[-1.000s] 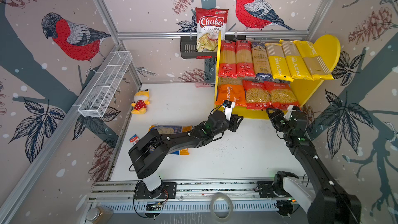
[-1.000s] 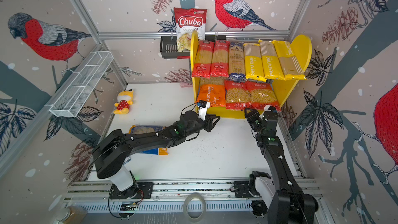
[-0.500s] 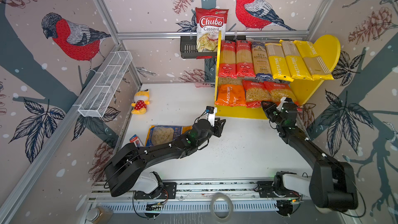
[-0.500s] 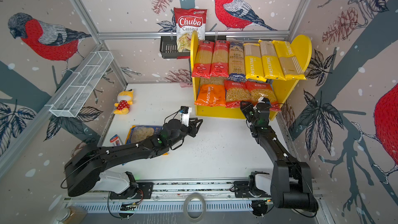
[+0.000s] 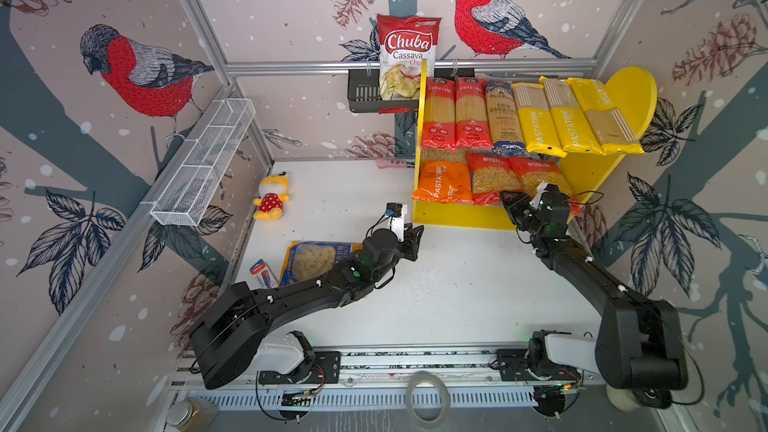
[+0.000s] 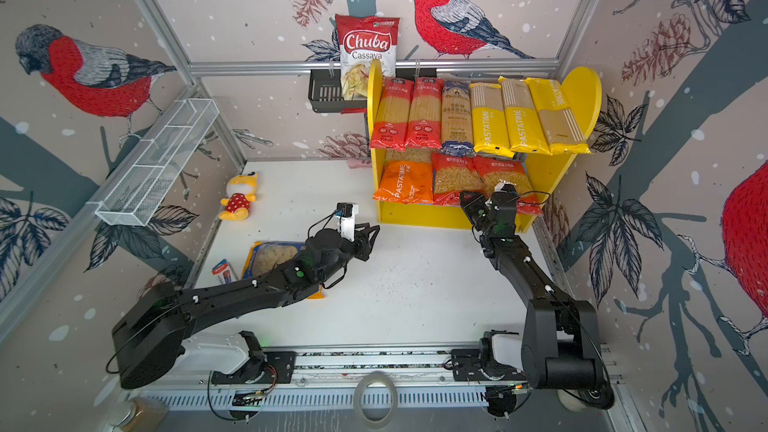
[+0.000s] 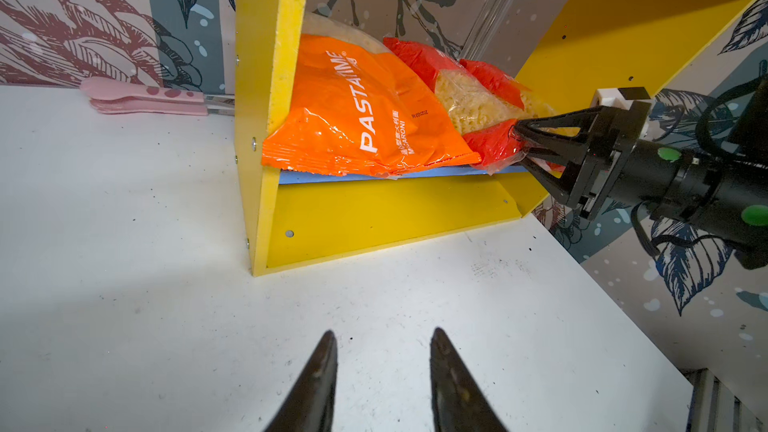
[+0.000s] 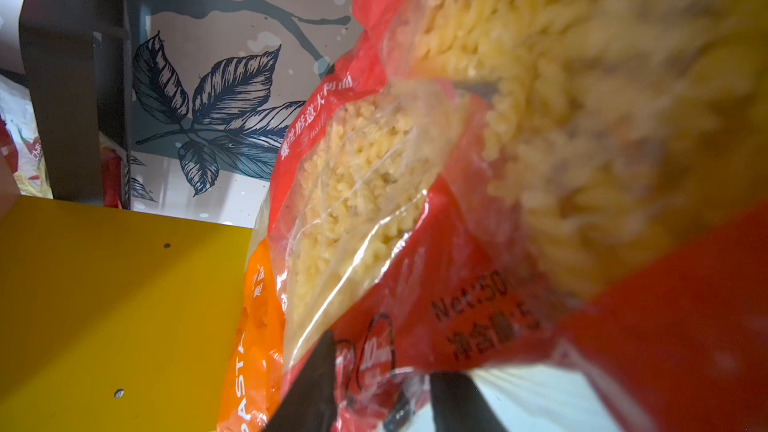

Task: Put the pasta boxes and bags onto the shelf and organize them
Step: 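Open both grippers and withdraw them from the shelf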

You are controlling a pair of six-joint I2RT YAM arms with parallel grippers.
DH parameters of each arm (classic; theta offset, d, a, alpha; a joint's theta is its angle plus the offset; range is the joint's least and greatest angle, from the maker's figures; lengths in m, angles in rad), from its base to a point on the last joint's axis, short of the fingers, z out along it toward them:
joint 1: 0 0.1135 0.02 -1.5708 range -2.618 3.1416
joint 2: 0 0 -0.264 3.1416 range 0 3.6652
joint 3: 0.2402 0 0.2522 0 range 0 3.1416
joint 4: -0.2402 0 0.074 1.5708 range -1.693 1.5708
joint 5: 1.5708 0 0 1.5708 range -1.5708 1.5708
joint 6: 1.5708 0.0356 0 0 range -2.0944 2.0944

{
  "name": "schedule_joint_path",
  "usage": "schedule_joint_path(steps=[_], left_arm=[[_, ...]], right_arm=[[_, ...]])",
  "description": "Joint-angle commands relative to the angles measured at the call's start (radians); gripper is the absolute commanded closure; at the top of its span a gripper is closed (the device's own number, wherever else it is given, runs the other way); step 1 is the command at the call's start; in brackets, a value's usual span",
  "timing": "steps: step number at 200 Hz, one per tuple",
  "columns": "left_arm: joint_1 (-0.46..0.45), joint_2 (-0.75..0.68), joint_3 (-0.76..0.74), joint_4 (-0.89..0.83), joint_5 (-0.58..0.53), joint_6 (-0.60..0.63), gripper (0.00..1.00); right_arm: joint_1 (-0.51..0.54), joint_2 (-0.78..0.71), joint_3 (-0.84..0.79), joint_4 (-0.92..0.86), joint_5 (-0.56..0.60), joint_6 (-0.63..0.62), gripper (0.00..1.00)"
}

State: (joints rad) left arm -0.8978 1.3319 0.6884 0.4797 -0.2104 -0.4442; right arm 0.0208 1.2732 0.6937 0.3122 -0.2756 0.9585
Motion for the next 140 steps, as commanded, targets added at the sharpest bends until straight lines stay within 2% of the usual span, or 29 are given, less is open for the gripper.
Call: schedule_joint_path(steps=[1, 23, 56, 93, 140], left_arm=[[0.005, -0.012, -0.006, 0.010, -0.010, 0.018, 0.62], [0.011, -0.026, -0.013, 0.001, -0.009, 0.028, 0.62], [0.016, -0.038, -0.040, 0.004, -0.003, 0.035, 0.62], [0.017, -0.003, -0.047, 0.025, 0.019, 0.005, 0.62], [0.017, -0.036, -0.075, 0.006, -0.005, -0.029, 0.62]], right_arm=[[-0.015, -0.015, 0.020, -0.033, -0.063, -0.051, 0.49], [-0.063, -0.095, -0.016, -0.094, -0.126, -0.053, 0.43], [-0.213, -0.196, -0.089, -0.133, -0.189, -0.053, 0.43], [-0.306, -0.163, -0.060, -0.103, -0.191, -0.043, 0.52], [-0.299, -0.033, -0.011, 0.019, -0.165, 0.026, 0.64]])
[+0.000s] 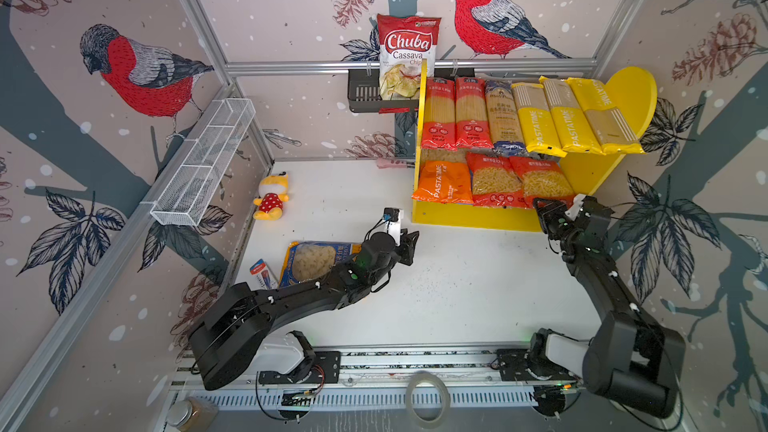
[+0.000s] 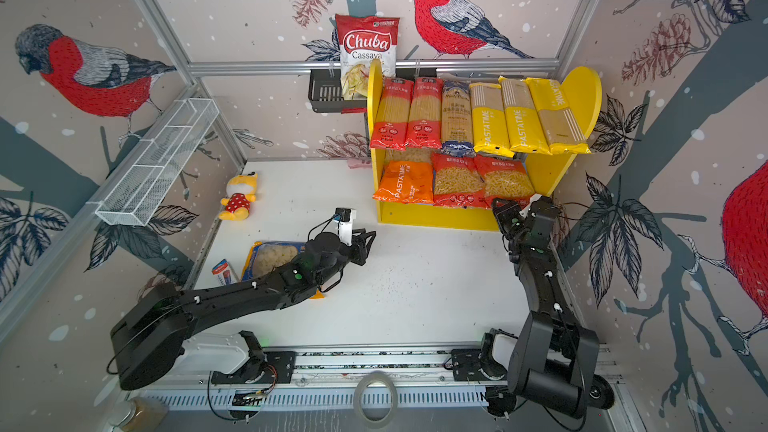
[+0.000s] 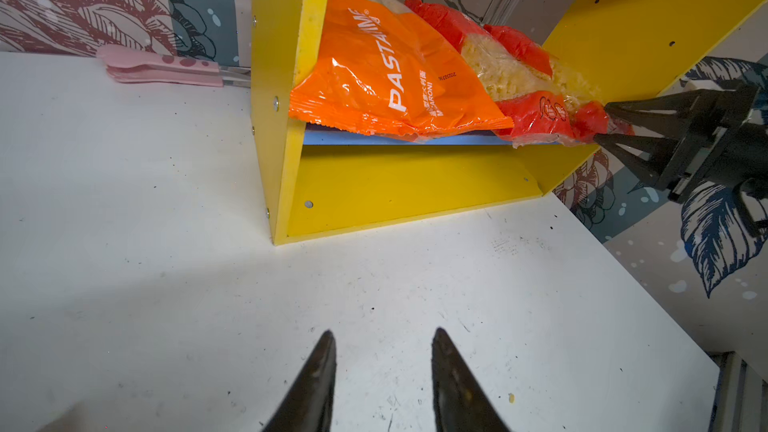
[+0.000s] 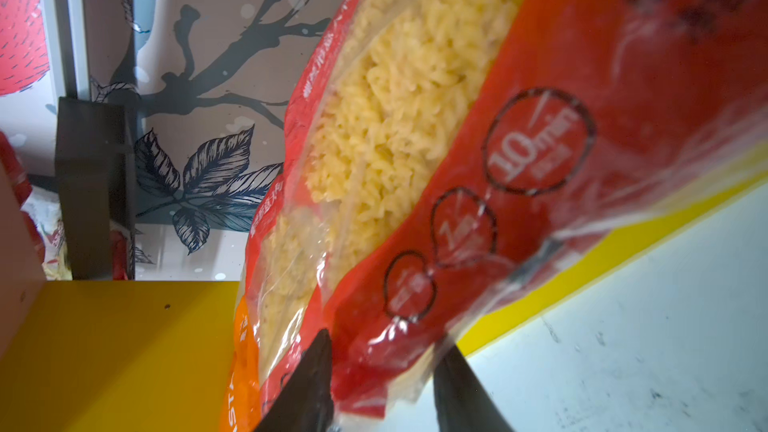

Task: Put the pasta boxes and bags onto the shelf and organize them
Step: 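Open both grippers and withdraw them from the shelf, then move the left and right grippers to the blue-and-yellow orecchiette bag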

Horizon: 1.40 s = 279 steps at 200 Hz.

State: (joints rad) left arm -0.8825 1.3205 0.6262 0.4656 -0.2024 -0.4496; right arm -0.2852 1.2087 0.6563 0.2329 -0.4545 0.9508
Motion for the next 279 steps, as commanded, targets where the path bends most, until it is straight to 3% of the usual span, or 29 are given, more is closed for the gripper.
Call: schedule_joint_path(steps=[1, 31, 68, 87, 113, 147, 174, 199, 229, 279], left_arm=[[0.002, -0.026, -0.014, 0.018, -0.015, -0.024, 0.62], [0.032, -0.074, -0.018, -0.072, -0.040, -0.024, 0.61], [0.099, -0.114, 0.004, -0.218, -0.087, -0.031, 0.53], [0.121, -0.105, 0.049, -0.342, -0.134, -0.026, 0.51], [0.156, -0.116, 0.071, -0.467, -0.189, -0.069, 0.50], [0.247, -0.218, 0.007, -0.495, -0.179, -0.084, 0.45], [0.324, -0.339, -0.069, -0.475, -0.154, -0.103, 0.31], [0.370, -0.428, -0.110, -0.487, -0.154, -0.090, 0.22], [0.419, -0.475, -0.102, -0.555, -0.166, -0.078, 0.21], [0.436, -0.504, -0.075, -0.651, -0.180, -0.084, 0.21]], right_arm=[[0.007, 0.033, 0.029, 0.096, 0.015, 0.034, 0.64], [0.023, -0.006, 0.033, 0.037, 0.041, 0.020, 0.63], [0.087, -0.144, -0.004, -0.124, 0.091, -0.031, 0.44], [0.197, -0.238, -0.032, -0.246, 0.216, -0.078, 0.38], [0.348, -0.361, -0.150, -0.267, 0.302, -0.023, 0.38], [0.743, -0.396, -0.233, -0.262, 0.518, 0.064, 0.41], [1.060, -0.259, -0.226, -0.185, 0.646, 0.113, 0.41], [1.228, -0.007, -0.114, -0.068, 0.622, 0.052, 0.41], [1.329, 0.284, 0.082, 0.026, 0.494, -0.002, 0.43], [1.369, 0.607, 0.292, 0.146, 0.341, 0.066, 0.48]])
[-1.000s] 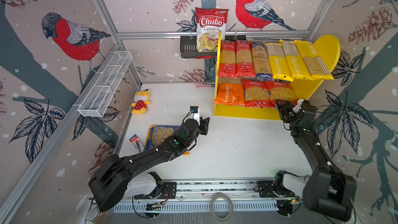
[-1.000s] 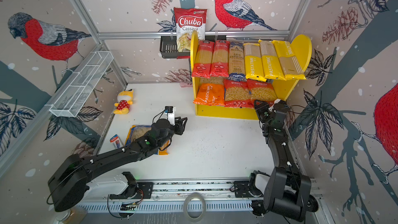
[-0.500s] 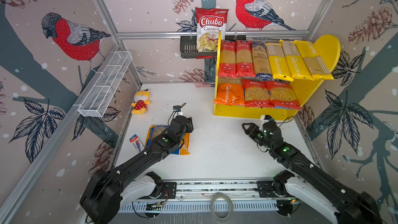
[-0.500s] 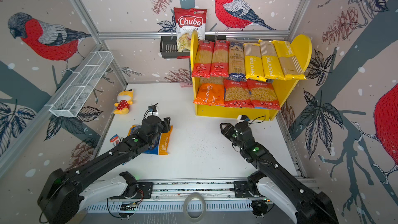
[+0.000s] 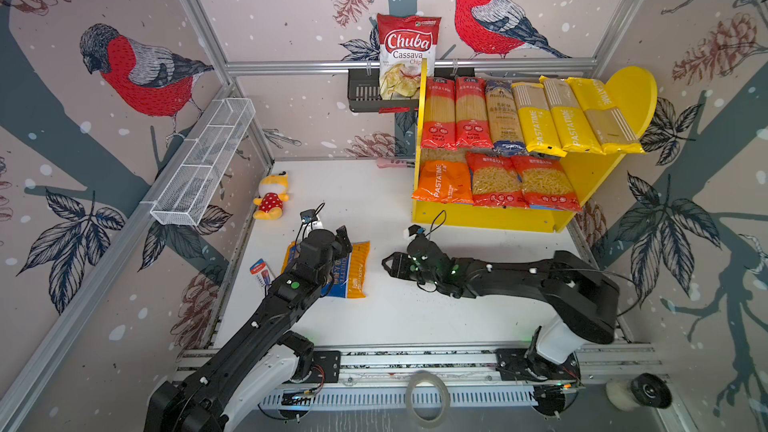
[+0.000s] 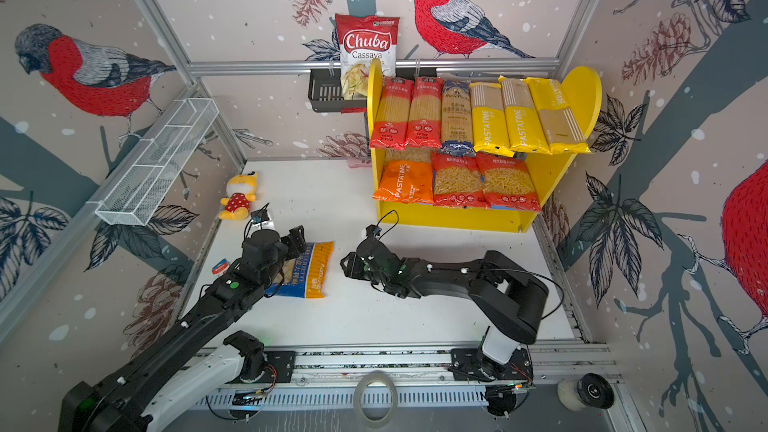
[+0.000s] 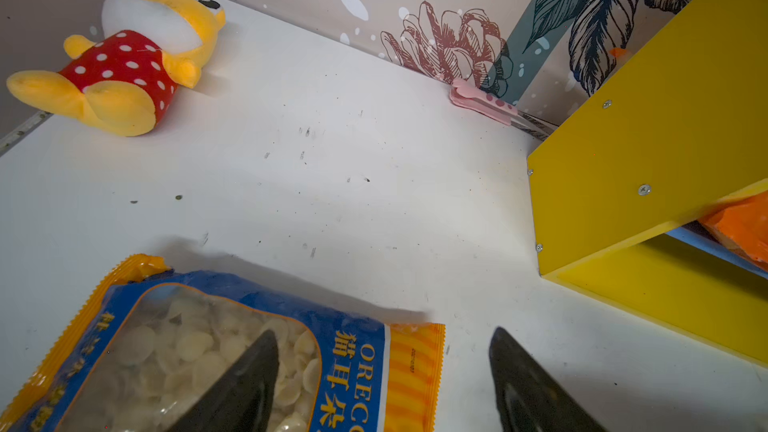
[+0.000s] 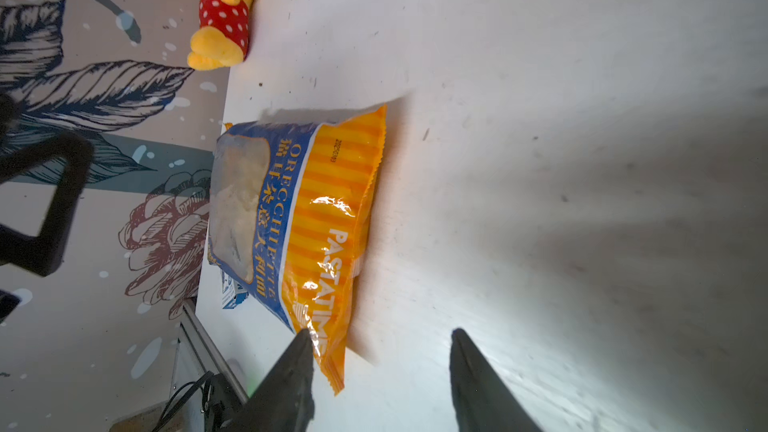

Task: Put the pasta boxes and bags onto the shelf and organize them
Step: 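Move the left and right grippers to the blue-and-yellow orecchiette bag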

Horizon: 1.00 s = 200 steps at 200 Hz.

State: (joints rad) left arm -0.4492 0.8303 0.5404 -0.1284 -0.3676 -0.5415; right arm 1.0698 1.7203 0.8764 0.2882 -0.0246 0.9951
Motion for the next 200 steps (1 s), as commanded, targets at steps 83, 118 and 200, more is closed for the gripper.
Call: schedule_joint_path(steps=[83, 118, 200], left_arm=[[0.004, -0.026, -0.007, -0.011, 0.063, 0.020, 0.22], [0.004, -0.037, -0.005, -0.014, 0.062, 0.026, 0.22], [0.004, -0.019, -0.025, 0.058, 0.167, 0.028, 0.23]], right_arm=[[0.051, 0.329, 0.255, 0.050, -0.137, 0.087, 0.61], [0.045, 0.285, 0.209, 0.043, -0.109, 0.094, 0.54], [0.047, 0.334, 0.226, 0.073, -0.135, 0.107, 0.52]])
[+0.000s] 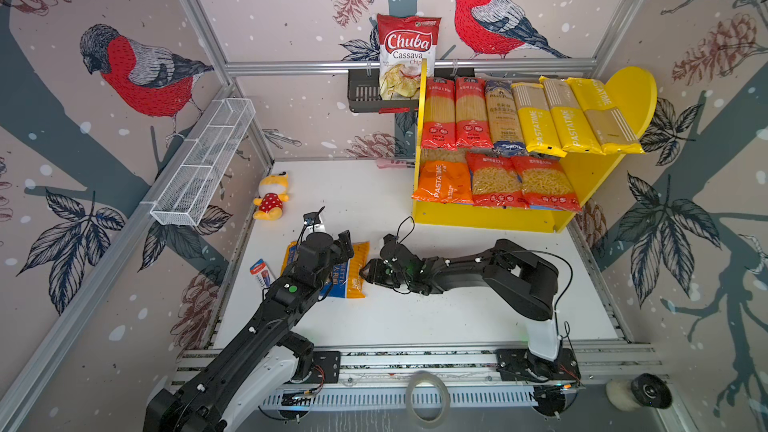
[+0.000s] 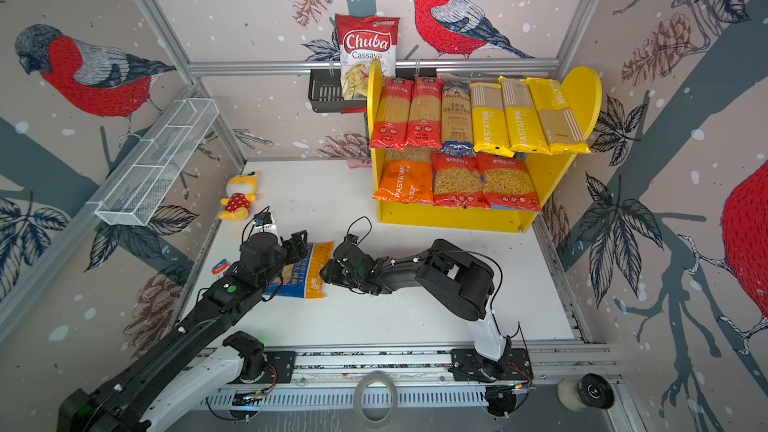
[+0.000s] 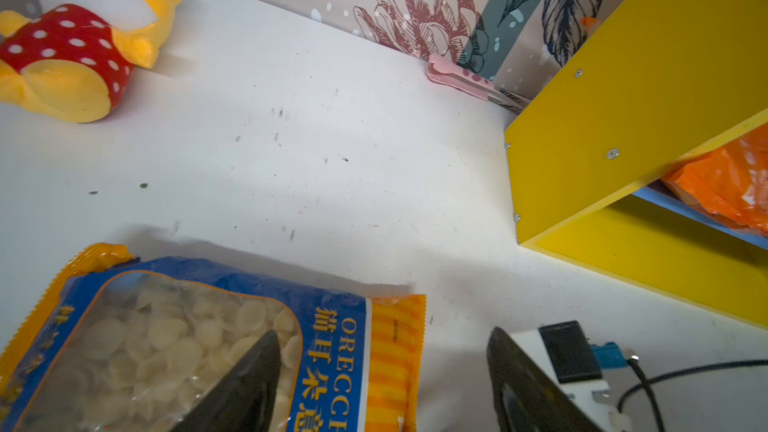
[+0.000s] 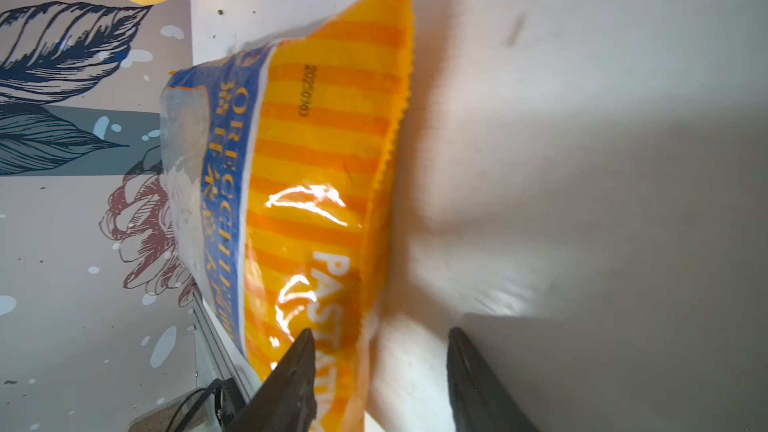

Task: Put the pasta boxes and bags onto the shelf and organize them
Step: 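Move the left and right grippers to the blue-and-yellow orecchiette bag, then grasp the orecchiette bag with the right gripper and drag it away from the left gripper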

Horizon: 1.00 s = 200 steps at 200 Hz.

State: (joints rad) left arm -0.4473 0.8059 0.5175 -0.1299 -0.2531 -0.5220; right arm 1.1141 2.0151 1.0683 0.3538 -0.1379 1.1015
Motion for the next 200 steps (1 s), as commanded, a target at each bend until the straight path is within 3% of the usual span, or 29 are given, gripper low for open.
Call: schedule_joint_path(steps=[1, 52, 122, 141, 177, 200], left_arm=[[0.002, 0.006, -0.001, 0.060, 0.053, 0.008, 0.23], [0.002, -0.007, 0.010, 0.047, 0.056, 0.019, 0.23], [-0.007, 0.070, 0.029, 0.141, 0.202, 0.023, 0.23], [-0.007, 0.090, 0.023, 0.145, 0.170, 0.015, 0.23], [-0.007, 0.103, -0.012, 0.141, 0.115, -0.033, 0.23], [-0.004, 0.084, -0.036, 0.065, -0.043, -0.089, 0.23]], right_arm=[[0.003, 0.042, 0.037, 0.008, -0.023, 0.000, 0.53], [-0.005, -0.021, -0.012, 0.036, 0.002, -0.028, 0.87], [-0.037, -0.295, -0.221, -0.106, 0.110, -0.134, 1.00], [-0.027, -0.296, -0.227, -0.103, 0.094, -0.126, 0.93], [-0.003, -0.190, -0.100, -0.087, 0.062, -0.110, 0.68], [-0.005, -0.127, -0.024, -0.038, 0.027, -0.094, 0.51]])
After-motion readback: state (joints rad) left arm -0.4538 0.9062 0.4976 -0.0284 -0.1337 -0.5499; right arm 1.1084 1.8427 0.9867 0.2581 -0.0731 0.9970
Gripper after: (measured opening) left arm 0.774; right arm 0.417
